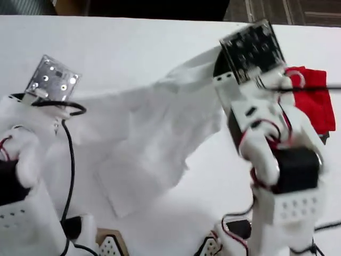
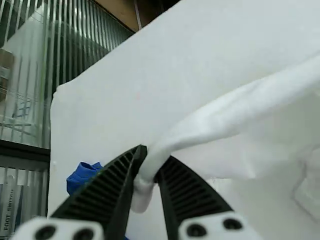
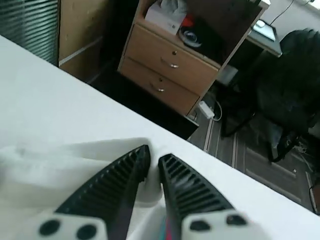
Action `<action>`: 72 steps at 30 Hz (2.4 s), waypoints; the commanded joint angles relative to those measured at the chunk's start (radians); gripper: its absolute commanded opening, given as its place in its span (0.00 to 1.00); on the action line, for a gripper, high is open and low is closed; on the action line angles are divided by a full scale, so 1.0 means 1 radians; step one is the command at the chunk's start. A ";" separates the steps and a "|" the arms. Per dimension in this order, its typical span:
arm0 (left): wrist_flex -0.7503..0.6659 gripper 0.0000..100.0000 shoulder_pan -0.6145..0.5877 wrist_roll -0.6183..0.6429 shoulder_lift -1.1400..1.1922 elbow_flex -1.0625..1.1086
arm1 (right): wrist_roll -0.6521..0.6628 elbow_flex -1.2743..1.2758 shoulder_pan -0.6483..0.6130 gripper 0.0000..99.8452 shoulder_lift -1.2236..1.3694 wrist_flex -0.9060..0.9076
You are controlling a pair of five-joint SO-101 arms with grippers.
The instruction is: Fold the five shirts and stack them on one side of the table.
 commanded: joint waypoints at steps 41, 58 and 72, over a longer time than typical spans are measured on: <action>0.178 0.02 -0.011 0.126 -0.018 -0.756 | -0.468 -0.247 0.021 0.02 -0.403 -0.165; 0.278 0.02 -0.008 0.127 -0.012 -0.878 | -0.400 -0.262 0.021 0.02 -0.550 -0.119; 0.138 0.02 -0.012 0.144 -0.012 -0.302 | -0.404 -0.087 0.013 0.02 -0.248 -0.125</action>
